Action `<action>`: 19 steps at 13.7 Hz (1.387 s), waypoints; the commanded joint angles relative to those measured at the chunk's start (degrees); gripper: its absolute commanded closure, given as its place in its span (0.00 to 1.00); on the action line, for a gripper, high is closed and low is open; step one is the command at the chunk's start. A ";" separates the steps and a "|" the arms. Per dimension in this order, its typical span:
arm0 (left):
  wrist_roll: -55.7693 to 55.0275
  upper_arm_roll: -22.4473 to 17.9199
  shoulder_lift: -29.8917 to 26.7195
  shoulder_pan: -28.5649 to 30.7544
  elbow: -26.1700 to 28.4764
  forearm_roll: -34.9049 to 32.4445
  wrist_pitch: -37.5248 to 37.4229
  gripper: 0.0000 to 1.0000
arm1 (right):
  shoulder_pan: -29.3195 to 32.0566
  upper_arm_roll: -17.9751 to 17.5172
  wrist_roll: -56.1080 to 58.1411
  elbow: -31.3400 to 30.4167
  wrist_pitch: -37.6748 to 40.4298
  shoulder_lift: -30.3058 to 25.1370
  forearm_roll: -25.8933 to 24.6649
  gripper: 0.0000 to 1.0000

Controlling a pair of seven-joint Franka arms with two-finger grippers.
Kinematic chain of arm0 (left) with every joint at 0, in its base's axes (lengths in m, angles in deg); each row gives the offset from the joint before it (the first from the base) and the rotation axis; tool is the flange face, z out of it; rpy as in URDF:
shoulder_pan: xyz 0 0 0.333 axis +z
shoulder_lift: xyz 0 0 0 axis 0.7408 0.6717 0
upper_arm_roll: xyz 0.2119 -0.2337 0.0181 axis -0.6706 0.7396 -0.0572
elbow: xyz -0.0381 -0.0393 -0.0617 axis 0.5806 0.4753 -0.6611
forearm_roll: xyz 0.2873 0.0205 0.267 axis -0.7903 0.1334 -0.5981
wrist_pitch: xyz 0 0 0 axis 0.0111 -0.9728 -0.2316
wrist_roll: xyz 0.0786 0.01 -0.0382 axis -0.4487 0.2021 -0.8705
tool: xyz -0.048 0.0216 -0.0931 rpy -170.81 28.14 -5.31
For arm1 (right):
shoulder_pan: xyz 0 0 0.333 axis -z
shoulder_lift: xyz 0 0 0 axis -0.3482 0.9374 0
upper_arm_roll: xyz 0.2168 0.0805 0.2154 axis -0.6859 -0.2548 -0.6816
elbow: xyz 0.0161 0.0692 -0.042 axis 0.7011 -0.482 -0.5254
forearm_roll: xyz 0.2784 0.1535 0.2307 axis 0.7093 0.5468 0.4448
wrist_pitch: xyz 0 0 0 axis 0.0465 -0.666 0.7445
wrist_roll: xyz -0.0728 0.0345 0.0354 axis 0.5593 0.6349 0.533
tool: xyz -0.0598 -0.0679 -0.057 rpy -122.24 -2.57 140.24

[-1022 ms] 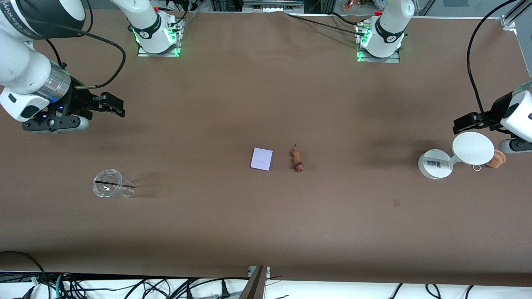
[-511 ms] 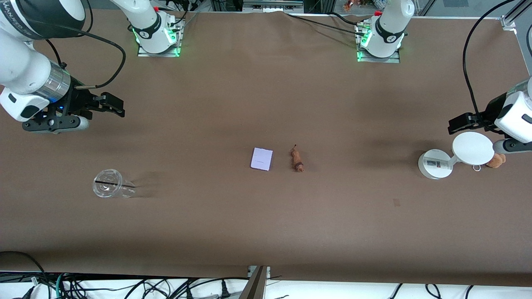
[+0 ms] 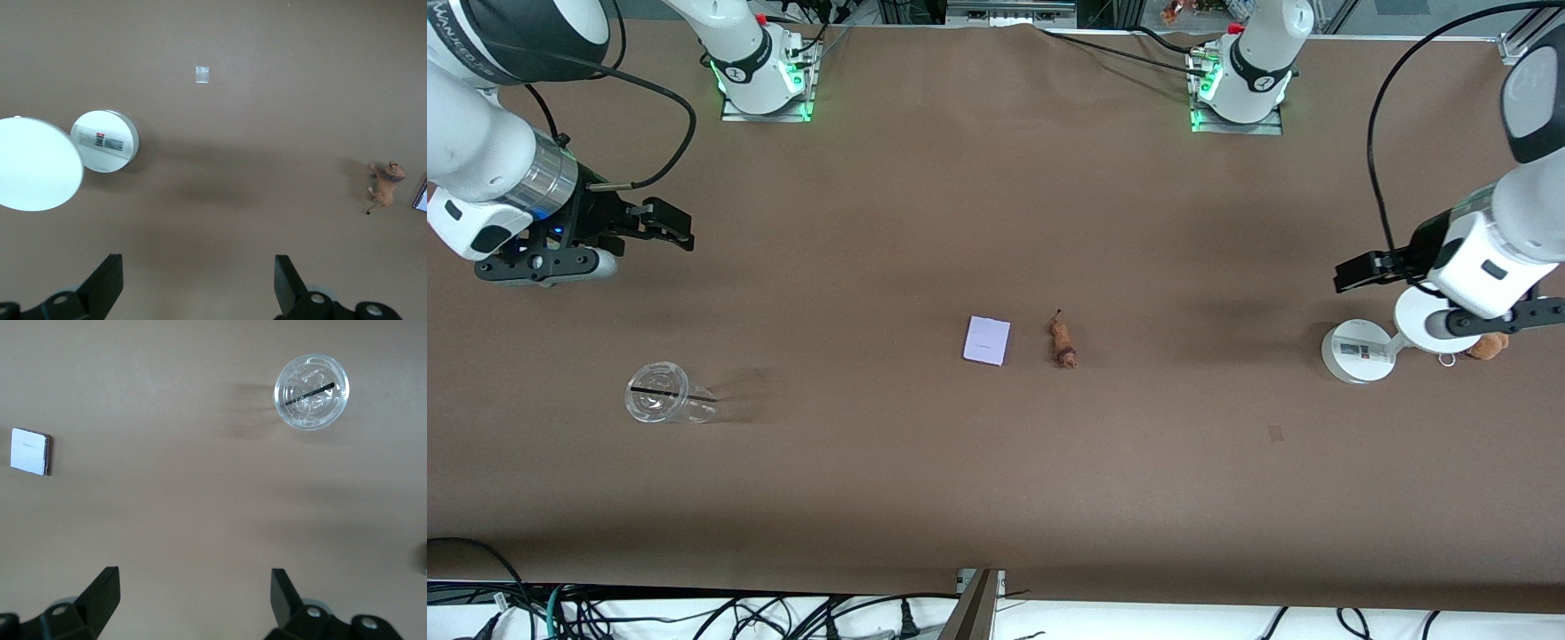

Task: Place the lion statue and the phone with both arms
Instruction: 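Move the left gripper over the brown lion statue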

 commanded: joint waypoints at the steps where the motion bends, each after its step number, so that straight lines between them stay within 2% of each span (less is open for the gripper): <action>1: -2.87 -0.41 2.30 -3.60 -0.80 2.08 2.43 0.00 | 0.75 -0.87 -0.44 -1.09 -0.27 -1.26 -0.51 0.00; 7: -18.49 -0.50 9.32 -14.32 -0.53 1.91 12.10 0.00 | 0.75 -0.87 -0.44 -1.01 -0.36 -1.26 -0.42 0.00; 14: -31.86 -0.50 17.24 -23.29 -0.36 1.38 23.44 0.00 | 0.75 -0.87 -0.44 -1.01 -0.27 -1.34 -0.51 0.00; 18: -35.49 -0.67 20.76 -27.33 2.71 0.60 32.31 0.00 | 0.75 -0.87 -0.44 -1.01 -0.27 -1.34 -0.42 0.00; 19: -35.49 -0.67 21.37 -28.04 3.77 -1.84 34.25 0.00 | 0.75 -0.87 -0.44 -1.01 -0.27 -1.34 -0.42 0.00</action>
